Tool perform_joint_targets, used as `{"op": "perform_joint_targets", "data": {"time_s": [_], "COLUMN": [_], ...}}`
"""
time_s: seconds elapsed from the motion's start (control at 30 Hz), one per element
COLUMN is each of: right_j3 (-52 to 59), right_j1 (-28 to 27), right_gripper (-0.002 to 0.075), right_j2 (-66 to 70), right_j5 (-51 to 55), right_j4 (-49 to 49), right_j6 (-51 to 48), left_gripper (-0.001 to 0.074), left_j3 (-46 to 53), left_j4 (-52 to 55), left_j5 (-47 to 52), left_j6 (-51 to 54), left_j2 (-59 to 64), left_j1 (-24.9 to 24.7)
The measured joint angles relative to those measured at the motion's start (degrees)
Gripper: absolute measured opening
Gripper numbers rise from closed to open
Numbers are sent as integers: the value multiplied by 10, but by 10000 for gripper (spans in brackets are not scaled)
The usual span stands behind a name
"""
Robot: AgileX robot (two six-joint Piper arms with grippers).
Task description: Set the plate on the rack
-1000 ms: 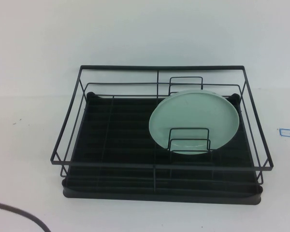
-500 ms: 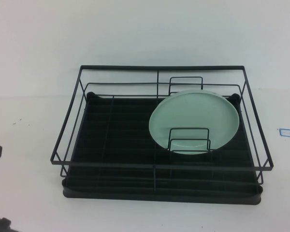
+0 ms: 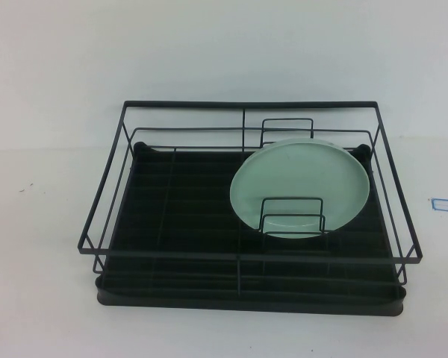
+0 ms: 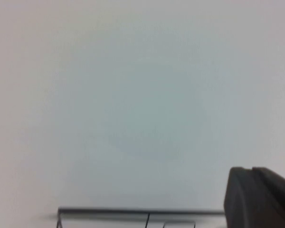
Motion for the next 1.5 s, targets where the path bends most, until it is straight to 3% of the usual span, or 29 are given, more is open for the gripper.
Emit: {"op": "perform_joint_targets", "data": {"time_s": [0.23,0.4,0.53,0.63,0.77,0.83,0.9,1.23,1.37,1.5], "right_j3": [8,37,74,102,129,137,139,140,141,141], "right_j1": [-20,-129,-183,-225,-260,-263,-263,-263,-263,-238], "right_gripper": [18,18,18,18,18,18,18,18,18,18], "right_j2": [-26,-57,-57,-57,-57,-57,-57,-57,-57,-57], "right_j5": [-5,-12,-13,-10,-14,-14,-14,-17,-18,-11], "right_j4": [0,3,3,6,24,29,32,22,-9,-173], "right_j6": [-33,-52,-54,-54,-54,-54,-54,-23,14,207], "left_gripper": [1,1,1,1,1,1,1,1,1,1], "left_j3": [0,0,0,3,35,57,87,273,273,273], "left_j4": [1,1,10,155,517,645,706,708,718,718], "left_j5": [-20,-62,-109,-112,-64,-39,-32,-158,-89,-14], "left_j6": [30,57,57,3,-306,-453,-526,-512,-512,-512], "left_j2": [-68,-72,-72,-67,-68,-68,-69,-145,-144,-145], "left_j1": [35,35,35,35,35,35,35,39,51,51]}}
